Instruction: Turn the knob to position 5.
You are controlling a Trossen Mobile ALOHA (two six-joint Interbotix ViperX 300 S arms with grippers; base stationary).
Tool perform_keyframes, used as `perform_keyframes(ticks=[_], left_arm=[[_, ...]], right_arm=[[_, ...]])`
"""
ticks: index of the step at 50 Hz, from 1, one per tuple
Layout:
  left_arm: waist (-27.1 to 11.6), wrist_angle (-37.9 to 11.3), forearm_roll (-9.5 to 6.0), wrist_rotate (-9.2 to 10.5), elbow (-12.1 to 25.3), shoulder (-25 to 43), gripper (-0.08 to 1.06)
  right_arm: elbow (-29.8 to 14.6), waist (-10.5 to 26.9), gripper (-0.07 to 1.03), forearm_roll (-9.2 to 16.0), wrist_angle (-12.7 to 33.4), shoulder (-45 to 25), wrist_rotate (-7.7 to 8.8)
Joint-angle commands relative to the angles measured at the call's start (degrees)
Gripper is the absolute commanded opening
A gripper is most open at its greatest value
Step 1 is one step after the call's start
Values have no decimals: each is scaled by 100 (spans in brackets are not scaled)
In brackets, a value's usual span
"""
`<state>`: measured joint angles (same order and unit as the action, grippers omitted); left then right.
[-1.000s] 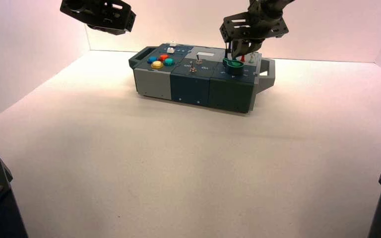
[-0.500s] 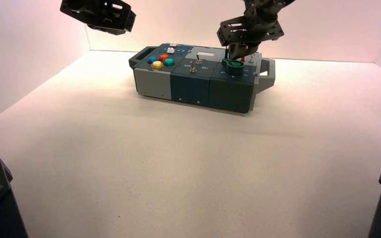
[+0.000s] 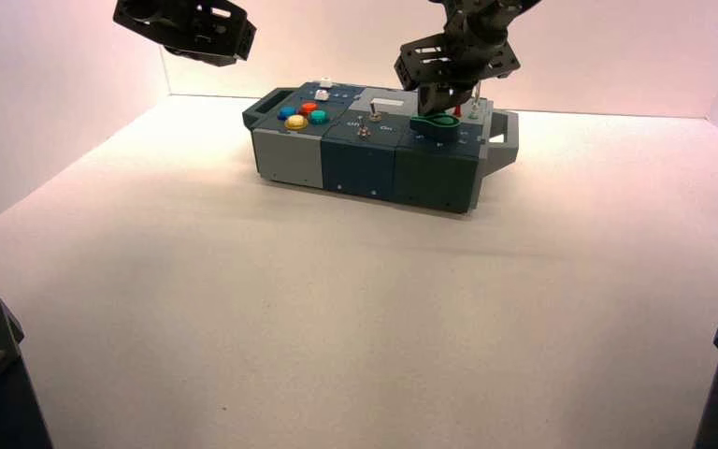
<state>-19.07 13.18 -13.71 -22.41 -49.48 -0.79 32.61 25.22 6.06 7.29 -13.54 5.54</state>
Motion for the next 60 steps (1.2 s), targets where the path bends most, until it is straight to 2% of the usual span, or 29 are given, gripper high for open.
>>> perform_keyframes(ticks=[1,60], left_arm=[[18,26,9,0,70,-123,-3],[18,26,9,0,62,-123,-3]], right_arm=[[-123,26,-2,0,-9,105,18],[-193,149,-2,0,79,141,18]])
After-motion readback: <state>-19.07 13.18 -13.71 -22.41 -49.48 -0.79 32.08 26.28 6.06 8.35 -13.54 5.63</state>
